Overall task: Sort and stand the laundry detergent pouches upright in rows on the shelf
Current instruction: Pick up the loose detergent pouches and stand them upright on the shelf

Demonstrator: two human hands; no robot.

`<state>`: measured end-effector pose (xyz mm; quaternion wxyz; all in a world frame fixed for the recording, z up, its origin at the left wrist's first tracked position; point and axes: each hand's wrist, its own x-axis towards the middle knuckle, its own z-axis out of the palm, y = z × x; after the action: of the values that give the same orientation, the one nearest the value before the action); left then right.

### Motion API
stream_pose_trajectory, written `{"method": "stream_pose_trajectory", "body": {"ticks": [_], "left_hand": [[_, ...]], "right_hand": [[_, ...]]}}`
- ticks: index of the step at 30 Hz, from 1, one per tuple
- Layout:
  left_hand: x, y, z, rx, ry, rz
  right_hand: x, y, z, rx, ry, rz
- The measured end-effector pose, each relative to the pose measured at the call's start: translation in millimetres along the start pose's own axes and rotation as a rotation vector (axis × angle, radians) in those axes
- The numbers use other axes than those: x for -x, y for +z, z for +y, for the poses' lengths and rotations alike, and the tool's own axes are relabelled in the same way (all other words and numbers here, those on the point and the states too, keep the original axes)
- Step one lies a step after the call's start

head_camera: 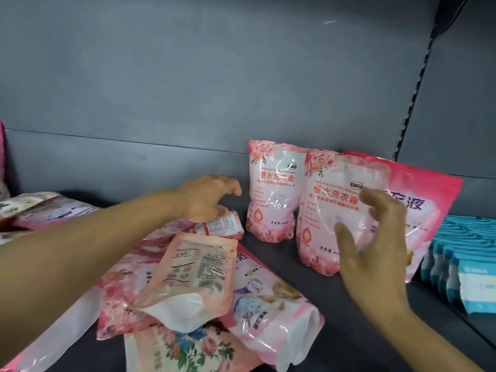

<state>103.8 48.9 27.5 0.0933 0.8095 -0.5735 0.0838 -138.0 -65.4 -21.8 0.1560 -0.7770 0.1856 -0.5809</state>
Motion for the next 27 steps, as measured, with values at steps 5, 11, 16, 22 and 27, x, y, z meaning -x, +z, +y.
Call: {"method": "stream_pose_trajectory", "body": {"ticks": [5,11,16,22,27], "left_hand": [[18.4,-0.9,-29.2,-0.042,-0.109,-0.146],[51.1,-11.3,-61.8,0.004,-0.323,-0.472],[74.1,-5.0,-58.2,-0.271,-0.275,-0.412],[70.5,-17.1,-40.0,-0.093,-0.278,-0.46],[34.2,-12.3,-77.9,0.146,-0.374,-0.432]], "right_hand": [[-9.7,45.1,-17.9,0.07,-0.056,-0.57],[-25.9,102.9,-28.1,0.163,0.011,-0.89],[-29.0,130.1,-30.3,0.23,-0.001,-1.008],[-40.9,148.2,-33.6,0.289,-0.006,-1.033],[-45.4,158.9,-33.4,0.268,0.0,-0.975]]}}
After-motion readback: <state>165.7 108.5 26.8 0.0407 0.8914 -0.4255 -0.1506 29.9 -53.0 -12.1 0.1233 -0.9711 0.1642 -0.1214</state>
